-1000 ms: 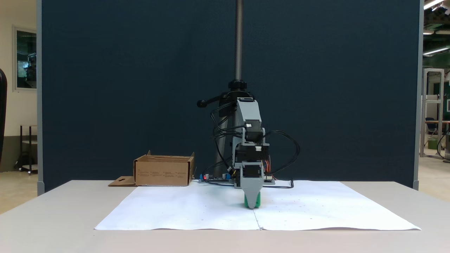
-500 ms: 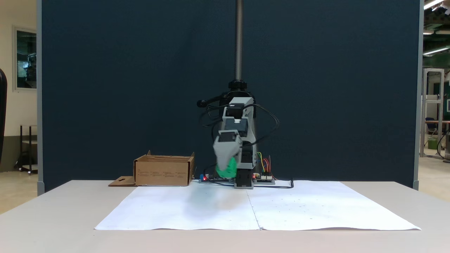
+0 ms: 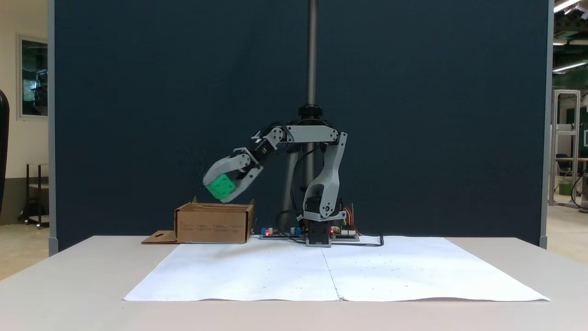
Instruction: Grasp a green dice and put it in the bin.
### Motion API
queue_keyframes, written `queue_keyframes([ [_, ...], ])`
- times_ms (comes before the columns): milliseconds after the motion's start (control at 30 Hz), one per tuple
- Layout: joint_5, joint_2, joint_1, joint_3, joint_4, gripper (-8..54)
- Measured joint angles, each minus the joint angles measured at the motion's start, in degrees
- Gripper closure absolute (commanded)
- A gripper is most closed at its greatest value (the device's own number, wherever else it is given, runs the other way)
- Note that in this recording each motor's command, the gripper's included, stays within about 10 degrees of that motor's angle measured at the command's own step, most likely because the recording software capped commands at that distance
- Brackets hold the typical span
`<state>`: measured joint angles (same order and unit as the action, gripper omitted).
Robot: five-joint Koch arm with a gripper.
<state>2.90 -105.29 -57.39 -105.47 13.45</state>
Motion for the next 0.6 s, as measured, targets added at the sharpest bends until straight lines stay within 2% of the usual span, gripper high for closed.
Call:
queue_keyframes([
  [167, -0.1, 1.0, -16.0, 7.6, 0.0, 33.1],
  [400, -0.4, 3.8, -29.6, 10.8, 0.0, 33.1],
  [600, -1.2, 12.7, -39.3, 25.8, 10.5, 33.1],
])
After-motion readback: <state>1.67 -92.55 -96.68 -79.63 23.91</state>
